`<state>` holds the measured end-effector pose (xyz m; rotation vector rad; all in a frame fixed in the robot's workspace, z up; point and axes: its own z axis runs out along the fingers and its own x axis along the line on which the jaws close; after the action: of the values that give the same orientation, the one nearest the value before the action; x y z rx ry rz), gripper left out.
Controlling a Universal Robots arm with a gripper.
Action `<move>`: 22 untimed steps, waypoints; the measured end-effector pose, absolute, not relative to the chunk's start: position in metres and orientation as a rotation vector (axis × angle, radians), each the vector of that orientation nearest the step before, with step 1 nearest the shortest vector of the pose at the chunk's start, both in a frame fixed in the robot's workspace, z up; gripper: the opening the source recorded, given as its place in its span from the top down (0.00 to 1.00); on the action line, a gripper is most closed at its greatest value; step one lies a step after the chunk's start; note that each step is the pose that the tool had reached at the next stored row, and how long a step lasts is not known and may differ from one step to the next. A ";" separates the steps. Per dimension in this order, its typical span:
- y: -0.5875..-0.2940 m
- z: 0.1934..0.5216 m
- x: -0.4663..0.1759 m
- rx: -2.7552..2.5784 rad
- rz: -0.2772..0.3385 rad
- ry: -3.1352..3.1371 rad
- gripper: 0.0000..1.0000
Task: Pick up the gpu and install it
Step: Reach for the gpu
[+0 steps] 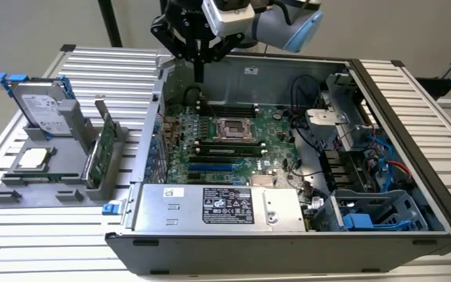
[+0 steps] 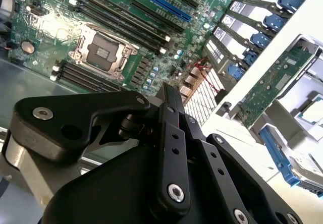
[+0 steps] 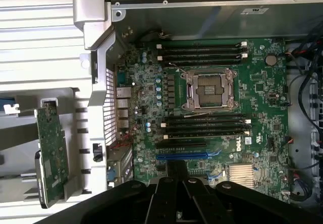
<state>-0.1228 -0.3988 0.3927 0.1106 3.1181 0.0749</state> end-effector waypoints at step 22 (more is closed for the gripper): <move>-0.399 0.393 -0.138 0.110 0.075 3.118 1.00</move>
<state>-0.1381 -0.3988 0.3926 0.1105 3.1180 0.0751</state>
